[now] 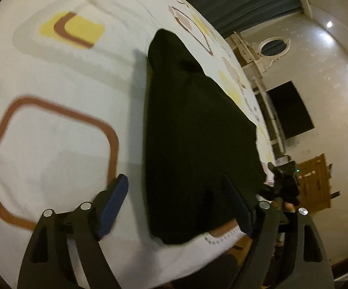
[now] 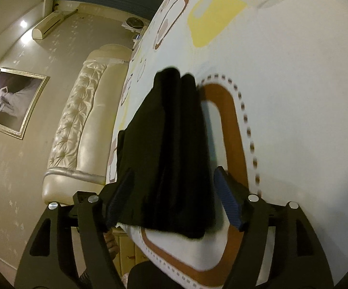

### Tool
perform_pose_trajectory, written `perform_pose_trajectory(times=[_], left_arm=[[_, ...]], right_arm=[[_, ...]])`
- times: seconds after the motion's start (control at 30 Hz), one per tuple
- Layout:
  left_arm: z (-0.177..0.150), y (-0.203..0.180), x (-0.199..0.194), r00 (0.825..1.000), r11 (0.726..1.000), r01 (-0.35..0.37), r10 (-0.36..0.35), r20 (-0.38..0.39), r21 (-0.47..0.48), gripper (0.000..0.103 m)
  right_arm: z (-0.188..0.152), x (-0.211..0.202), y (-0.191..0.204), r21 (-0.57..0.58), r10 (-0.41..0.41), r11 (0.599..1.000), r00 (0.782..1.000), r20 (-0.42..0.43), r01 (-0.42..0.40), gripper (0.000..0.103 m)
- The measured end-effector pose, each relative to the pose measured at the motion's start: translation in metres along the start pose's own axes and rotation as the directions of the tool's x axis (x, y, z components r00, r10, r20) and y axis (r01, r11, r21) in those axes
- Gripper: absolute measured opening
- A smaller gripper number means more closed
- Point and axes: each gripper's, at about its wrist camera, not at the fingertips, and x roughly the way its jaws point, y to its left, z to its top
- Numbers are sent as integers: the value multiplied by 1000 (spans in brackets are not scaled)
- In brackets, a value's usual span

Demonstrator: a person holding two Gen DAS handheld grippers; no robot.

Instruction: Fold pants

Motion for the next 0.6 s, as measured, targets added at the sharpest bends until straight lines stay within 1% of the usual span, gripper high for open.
perform_pose_trajectory(times=[0.2, 0.3, 0.33, 0.4, 0.47, 0.5, 0.53, 0.57, 0.6], left_arm=[[-5, 0, 2, 1000, 1000, 13, -13, 14, -25, 81], [-6, -1, 6, 999, 998, 52, -52, 7, -40, 81], [-6, -2, 7, 999, 998, 53, -53, 6, -38, 81], [-8, -6, 11, 1000, 999, 29, -29, 4, -16, 81], [-10, -10, 14, 1000, 1000, -9, 9, 5, 6, 71], [-11, -10, 16, 1000, 1000, -18, 18, -2, 11, 63], [-11, -10, 16, 1000, 1000, -28, 28, -3, 8, 60], [-11, -11, 15, 999, 999, -38, 38, 1, 5, 57], [-11, -10, 15, 999, 999, -47, 47, 1, 3, 53]], right_arm=[[-19, 2, 4, 9, 2, 1000, 1000, 6, -3, 71], [-22, 6, 9, -2, -11, 1000, 1000, 2, 11, 74], [-23, 8, 10, -6, -19, 1000, 1000, -2, 19, 74], [-22, 12, 14, -17, -34, 999, 999, -12, 34, 74], [-24, 17, 19, -31, -53, 998, 998, -19, 52, 72], [-26, 21, 20, -32, -63, 998, 997, -34, 62, 60], [-25, 25, 18, -23, -60, 998, 997, -48, 59, 43], [-27, 27, 16, -8, -54, 999, 997, -53, 54, 40], [-28, 27, 15, -2, -55, 999, 998, -42, 55, 37]])
